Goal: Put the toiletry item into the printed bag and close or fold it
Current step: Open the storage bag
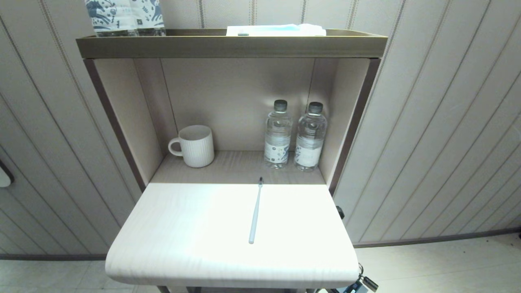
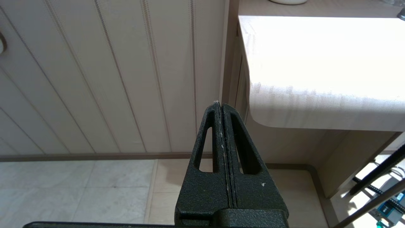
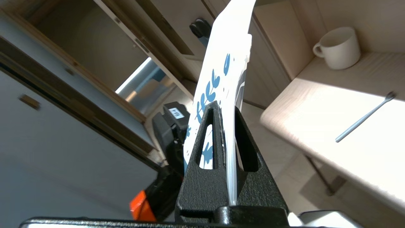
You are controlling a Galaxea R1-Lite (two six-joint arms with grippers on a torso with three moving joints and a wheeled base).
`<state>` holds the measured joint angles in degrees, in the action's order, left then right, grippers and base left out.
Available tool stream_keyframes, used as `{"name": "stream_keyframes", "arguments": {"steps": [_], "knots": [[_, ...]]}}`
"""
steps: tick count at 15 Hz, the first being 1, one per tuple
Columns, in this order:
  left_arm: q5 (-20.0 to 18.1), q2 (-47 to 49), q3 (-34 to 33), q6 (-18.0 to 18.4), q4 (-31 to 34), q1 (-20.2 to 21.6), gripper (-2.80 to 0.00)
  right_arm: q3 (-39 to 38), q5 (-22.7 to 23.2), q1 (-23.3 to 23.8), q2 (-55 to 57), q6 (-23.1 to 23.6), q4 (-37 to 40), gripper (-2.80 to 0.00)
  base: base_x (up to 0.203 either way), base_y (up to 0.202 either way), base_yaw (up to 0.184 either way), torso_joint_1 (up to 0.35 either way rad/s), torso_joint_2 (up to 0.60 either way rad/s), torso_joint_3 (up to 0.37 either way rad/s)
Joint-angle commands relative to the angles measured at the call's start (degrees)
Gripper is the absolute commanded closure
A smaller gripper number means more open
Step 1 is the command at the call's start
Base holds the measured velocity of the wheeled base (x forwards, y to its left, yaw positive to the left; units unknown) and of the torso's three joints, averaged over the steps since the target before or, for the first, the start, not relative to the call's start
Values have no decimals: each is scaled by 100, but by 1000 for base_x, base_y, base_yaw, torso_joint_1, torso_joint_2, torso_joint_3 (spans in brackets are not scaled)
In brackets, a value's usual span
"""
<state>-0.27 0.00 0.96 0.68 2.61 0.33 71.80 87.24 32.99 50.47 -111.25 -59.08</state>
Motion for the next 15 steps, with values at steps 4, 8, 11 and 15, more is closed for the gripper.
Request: {"name": "stream_keyframes", "arguments": {"steps": [4, 8, 11, 15], "knots": [[0, 0, 0, 2, 8, -4, 0, 408, 272, -621, 355, -357, 90, 0, 0, 0, 0, 0, 0, 0], [6, 0, 7, 2, 11, 2, 0, 1296, -1701, -1314, 525, -406, 3749, 0, 0, 0, 0, 0, 0, 0], [0, 0, 0, 2, 11, 2, 0, 1497, -4335, -1884, 640, 2928, 6097, 0, 0, 0, 0, 0, 0, 0], [0, 0, 0, -1, 12, 2, 0, 792, -9097, -3094, 863, 7992, 7176, 0, 0, 0, 0, 0, 0, 0]]}}
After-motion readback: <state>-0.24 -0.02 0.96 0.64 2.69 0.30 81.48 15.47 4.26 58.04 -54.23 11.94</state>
